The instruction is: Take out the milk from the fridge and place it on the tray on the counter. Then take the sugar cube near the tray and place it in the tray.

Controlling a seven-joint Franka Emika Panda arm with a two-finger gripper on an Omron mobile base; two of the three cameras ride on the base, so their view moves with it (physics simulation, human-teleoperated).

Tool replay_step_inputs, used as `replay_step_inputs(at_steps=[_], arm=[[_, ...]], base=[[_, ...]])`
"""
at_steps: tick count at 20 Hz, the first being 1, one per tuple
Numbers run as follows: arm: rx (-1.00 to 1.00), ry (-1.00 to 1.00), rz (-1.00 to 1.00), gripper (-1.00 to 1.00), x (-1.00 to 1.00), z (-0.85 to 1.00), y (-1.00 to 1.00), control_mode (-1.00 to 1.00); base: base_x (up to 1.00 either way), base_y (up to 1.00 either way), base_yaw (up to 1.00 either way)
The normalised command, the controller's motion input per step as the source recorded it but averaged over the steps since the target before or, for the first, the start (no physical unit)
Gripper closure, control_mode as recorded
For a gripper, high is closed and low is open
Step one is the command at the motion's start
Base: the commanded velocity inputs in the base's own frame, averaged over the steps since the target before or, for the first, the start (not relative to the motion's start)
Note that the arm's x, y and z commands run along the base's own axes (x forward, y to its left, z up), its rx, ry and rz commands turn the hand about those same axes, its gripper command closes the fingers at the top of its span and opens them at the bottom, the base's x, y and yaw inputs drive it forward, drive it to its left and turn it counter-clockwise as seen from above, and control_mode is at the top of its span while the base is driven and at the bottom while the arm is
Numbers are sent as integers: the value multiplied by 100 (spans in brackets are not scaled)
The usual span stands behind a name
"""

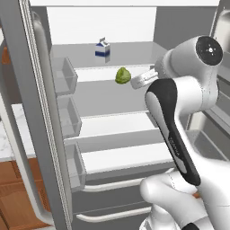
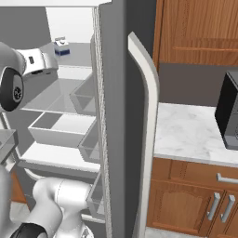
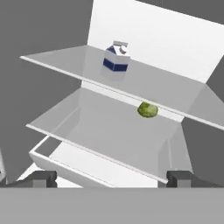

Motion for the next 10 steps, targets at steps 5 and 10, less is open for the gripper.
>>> replay_step_inputs(at_steps=[5, 10], arm=[[0, -7, 18, -100, 3, 17, 2, -100], [0, -1, 16, -100, 12, 19, 6, -100]], base=[[0, 0, 0], [0, 0, 0]])
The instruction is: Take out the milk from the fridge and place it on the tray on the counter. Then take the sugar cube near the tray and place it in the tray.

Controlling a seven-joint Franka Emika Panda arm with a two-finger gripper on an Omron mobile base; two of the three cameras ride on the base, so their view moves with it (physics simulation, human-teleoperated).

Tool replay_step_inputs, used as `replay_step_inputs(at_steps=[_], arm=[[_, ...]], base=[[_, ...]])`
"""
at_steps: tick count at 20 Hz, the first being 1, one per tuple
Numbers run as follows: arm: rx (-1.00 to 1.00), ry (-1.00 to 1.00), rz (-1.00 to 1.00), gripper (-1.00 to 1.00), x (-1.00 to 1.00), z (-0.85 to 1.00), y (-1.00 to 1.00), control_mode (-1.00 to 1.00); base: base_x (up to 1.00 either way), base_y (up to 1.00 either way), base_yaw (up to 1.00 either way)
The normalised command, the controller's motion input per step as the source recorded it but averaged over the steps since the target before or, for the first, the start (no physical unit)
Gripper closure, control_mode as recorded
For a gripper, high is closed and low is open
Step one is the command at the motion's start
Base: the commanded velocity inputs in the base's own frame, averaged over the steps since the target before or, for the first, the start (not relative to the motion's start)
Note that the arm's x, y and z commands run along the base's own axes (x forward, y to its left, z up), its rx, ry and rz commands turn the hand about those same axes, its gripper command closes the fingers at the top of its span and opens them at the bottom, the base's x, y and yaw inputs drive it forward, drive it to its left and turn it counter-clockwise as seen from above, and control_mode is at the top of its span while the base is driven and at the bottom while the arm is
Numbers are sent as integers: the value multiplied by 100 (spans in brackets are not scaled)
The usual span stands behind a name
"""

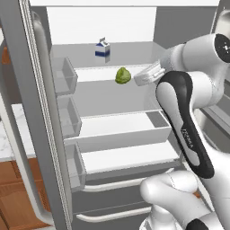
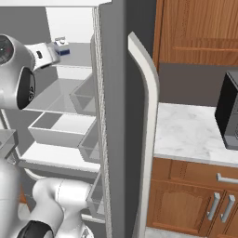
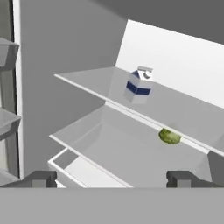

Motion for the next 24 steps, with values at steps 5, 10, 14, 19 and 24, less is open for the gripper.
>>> replay_step_inputs(at_steps=[5, 10, 14, 19, 24], arm=[[0, 0, 11, -100, 24, 5, 8, -100], [0, -5, 7, -100, 18, 0, 11, -100], [0, -6, 7, -100, 24, 0, 14, -100], [4, -2, 7, -100, 25, 2, 9, -100], [7, -4, 8, -100, 11, 3, 7, -100]], base=[[0, 0, 0], [0, 0, 0], [0, 0, 0], [0, 0, 0], [0, 0, 0]])
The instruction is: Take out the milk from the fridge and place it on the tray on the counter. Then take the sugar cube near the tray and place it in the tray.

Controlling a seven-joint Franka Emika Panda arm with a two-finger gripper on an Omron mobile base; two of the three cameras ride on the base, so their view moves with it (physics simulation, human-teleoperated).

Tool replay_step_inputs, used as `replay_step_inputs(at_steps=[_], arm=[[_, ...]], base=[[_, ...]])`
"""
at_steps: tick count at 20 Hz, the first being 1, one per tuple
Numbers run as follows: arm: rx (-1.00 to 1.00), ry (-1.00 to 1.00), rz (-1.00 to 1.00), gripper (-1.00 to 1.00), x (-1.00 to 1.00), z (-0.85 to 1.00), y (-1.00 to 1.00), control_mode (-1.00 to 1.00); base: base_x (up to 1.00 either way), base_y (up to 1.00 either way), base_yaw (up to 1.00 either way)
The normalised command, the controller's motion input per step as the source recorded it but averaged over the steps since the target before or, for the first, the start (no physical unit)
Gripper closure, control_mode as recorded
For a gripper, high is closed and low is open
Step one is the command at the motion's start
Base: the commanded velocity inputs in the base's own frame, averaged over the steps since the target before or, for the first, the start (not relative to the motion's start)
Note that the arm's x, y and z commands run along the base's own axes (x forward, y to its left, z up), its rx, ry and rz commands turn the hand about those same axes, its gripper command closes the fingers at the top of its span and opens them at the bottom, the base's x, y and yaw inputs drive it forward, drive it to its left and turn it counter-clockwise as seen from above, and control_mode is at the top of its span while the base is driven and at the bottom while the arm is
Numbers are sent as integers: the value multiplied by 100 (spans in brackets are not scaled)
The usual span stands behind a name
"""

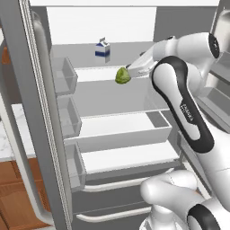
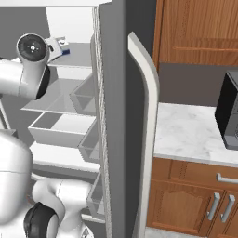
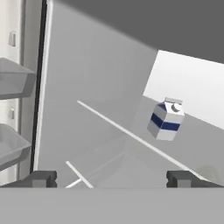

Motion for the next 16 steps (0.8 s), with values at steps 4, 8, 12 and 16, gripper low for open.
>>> replay_step_inputs(at_steps=[4, 8, 12, 16], arm=[[10, 0, 7, -100, 19, 0, 13, -100], [14, 3, 9, -100, 21, 0, 3, -100], [14, 3, 13, -100, 17, 9, 0, -100], [3, -1, 10, -100, 3, 15, 0, -100]], base=[[0, 0, 0], [0, 0, 0], [0, 0, 0], [0, 0, 0]])
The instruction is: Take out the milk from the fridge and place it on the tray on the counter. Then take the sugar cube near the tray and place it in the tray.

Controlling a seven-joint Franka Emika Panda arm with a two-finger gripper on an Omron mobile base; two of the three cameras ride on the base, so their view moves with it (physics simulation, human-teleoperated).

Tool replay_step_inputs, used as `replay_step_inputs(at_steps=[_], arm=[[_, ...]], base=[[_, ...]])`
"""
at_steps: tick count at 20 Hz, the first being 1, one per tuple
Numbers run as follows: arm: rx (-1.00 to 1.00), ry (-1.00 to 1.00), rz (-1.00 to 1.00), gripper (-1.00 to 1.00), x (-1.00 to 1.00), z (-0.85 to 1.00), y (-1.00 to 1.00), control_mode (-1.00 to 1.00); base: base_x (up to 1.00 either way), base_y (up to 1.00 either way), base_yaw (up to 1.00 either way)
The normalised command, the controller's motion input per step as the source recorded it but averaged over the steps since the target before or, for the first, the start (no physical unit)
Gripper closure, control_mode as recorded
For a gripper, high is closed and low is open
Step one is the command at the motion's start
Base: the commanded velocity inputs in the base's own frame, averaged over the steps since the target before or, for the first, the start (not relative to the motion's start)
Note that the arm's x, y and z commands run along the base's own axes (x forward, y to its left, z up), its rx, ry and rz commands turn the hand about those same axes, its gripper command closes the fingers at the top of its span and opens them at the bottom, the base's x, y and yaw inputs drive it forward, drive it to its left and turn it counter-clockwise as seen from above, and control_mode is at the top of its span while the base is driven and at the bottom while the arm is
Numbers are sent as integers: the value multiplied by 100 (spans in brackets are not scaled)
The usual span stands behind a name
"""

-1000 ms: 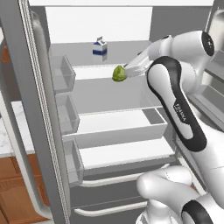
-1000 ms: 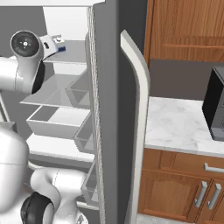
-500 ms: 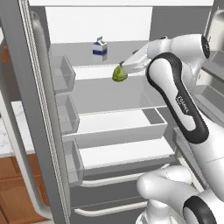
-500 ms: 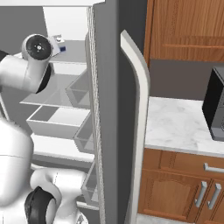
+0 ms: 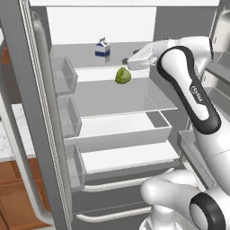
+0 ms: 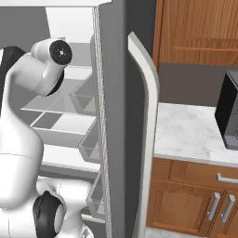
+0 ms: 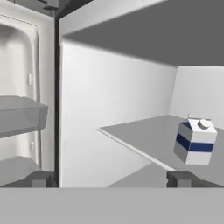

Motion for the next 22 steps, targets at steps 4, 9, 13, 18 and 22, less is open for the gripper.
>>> replay_step_inputs(at_steps=[4, 9, 13, 18, 22], arm=[[0, -7, 0, -100, 4, 2, 8, -100], [0, 5, 0, -100, 37, 0, 18, -100], [0, 19, 1, -100, 49, 0, 2, -100], [1, 7, 2, -100, 27, 0, 0, -100], [0, -6, 0, -100, 29, 0, 0, -100]], base=[[0, 0, 0], [0, 0, 0], [0, 0, 0], [0, 0, 0], [0, 0, 0]])
